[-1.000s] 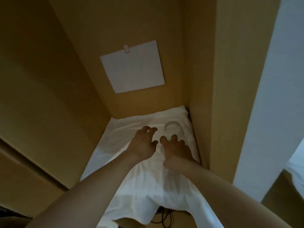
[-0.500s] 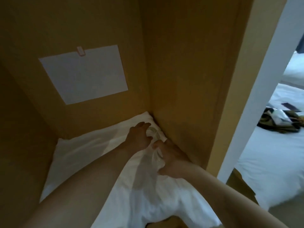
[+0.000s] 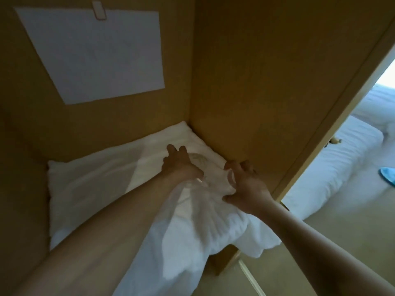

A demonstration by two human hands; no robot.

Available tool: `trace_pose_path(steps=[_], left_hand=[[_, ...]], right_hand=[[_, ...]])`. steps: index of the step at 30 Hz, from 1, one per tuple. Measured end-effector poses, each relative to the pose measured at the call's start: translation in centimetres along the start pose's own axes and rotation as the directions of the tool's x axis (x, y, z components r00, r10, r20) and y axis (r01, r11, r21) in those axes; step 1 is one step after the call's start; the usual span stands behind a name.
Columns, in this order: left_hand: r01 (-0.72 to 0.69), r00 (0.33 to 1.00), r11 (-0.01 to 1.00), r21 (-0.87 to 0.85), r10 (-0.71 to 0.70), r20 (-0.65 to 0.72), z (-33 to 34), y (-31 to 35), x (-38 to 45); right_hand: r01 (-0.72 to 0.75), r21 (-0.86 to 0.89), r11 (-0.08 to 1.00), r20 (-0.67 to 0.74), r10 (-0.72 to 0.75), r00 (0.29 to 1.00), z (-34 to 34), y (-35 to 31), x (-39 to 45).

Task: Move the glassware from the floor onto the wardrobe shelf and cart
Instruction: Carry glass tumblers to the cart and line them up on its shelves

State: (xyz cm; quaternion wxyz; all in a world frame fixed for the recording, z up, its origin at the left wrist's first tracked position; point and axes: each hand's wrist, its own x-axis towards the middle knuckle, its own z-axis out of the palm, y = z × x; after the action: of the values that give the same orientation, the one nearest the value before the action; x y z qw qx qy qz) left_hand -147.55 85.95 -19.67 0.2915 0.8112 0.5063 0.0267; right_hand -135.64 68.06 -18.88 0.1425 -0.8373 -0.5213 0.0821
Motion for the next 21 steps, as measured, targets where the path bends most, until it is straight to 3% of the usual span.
trace_pose_path(steps=[4,14,18,21], left_hand=[[0.058,0.990,0.998,-0.007,-0.057,0.128,1.0,-3.6,-1.5],[0.036,0.989,0.977,-0.212,-0.066,-0.136,4.9,-5.8,-8.2],[-0.025,0.975,0.948,-0.316,-0.046,-0.216,6.7,-5.2,-12.6],[-0.076,0.965,0.942,-0.326,-0.013,-0.261,8.1,-3.8,-16.1]], right_hand=[[-0.049,-0.018,0.999,-0.046,0.048,0.998,0.2,-1.0,-0.5],[-0.125,-0.052,0.991,-0.159,0.115,0.981,2.5,-0.1,-7.4],[-0.318,0.163,0.934,-0.039,0.328,0.944,4.1,2.6,-11.3],[-0.370,0.252,0.894,0.007,0.381,0.924,4.5,4.6,-14.5]])
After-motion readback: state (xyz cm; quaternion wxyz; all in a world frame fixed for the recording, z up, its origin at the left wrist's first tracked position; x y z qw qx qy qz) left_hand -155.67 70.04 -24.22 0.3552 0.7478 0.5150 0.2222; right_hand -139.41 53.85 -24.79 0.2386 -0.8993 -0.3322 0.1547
